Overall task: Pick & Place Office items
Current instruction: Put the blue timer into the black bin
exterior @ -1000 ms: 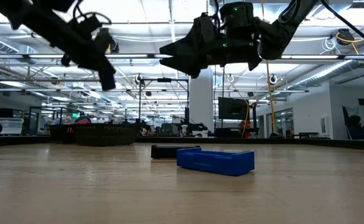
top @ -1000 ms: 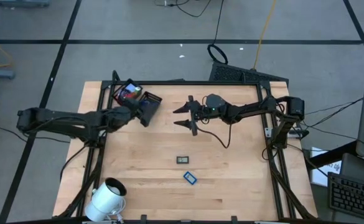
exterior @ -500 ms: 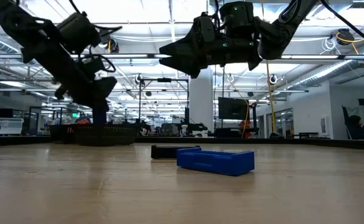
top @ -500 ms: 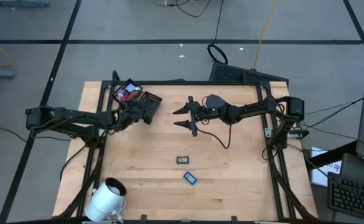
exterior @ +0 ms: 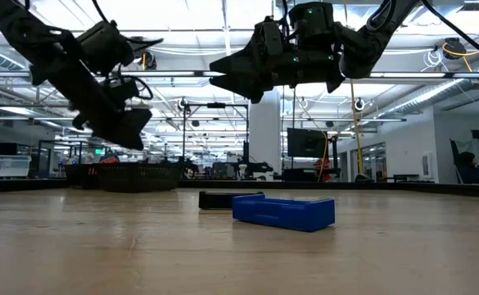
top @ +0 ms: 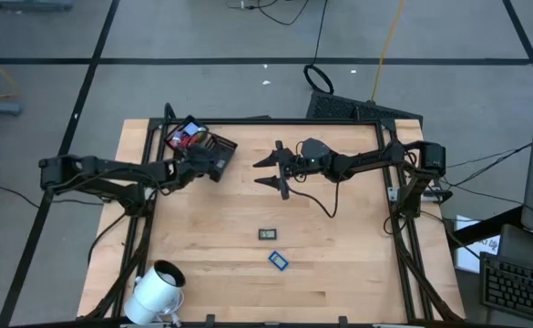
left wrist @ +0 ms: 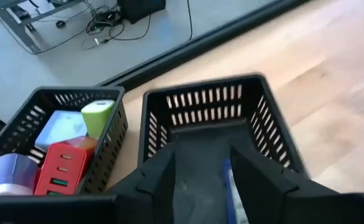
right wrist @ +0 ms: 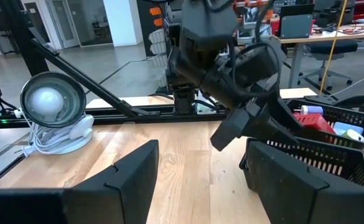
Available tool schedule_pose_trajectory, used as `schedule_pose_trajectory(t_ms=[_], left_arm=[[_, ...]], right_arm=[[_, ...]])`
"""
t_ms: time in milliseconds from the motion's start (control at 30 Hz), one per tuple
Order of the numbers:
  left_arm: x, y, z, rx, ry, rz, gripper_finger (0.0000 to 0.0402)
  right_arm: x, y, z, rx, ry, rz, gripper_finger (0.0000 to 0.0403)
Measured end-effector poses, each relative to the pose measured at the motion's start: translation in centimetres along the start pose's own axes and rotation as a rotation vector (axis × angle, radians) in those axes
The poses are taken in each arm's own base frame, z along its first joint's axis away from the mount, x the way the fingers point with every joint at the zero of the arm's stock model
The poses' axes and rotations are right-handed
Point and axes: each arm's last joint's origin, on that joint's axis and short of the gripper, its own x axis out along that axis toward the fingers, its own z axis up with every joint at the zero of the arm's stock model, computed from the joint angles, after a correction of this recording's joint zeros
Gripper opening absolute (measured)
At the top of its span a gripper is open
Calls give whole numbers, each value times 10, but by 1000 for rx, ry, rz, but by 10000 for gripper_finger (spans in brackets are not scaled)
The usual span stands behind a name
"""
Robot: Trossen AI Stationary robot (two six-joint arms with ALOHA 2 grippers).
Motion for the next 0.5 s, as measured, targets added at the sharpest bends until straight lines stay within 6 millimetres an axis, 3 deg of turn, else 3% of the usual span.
schedule_pose_trajectory(t_ms=[100,300,367,500], left_arm=[[-6,-1,8,-86,-38,-81,163],[-13,-20,24,-222,-37,-593,159],[-10,-27,23,-258,-27,-636,153],[5,-40,10,-231,21,-552,136]], right_arm=[[0,0,0,0,0,0,232],[0,0,0,0,1,-1,233],[0,0,0,-1,0,-1,232],[0,0,0,-1,-1,-1,229]])
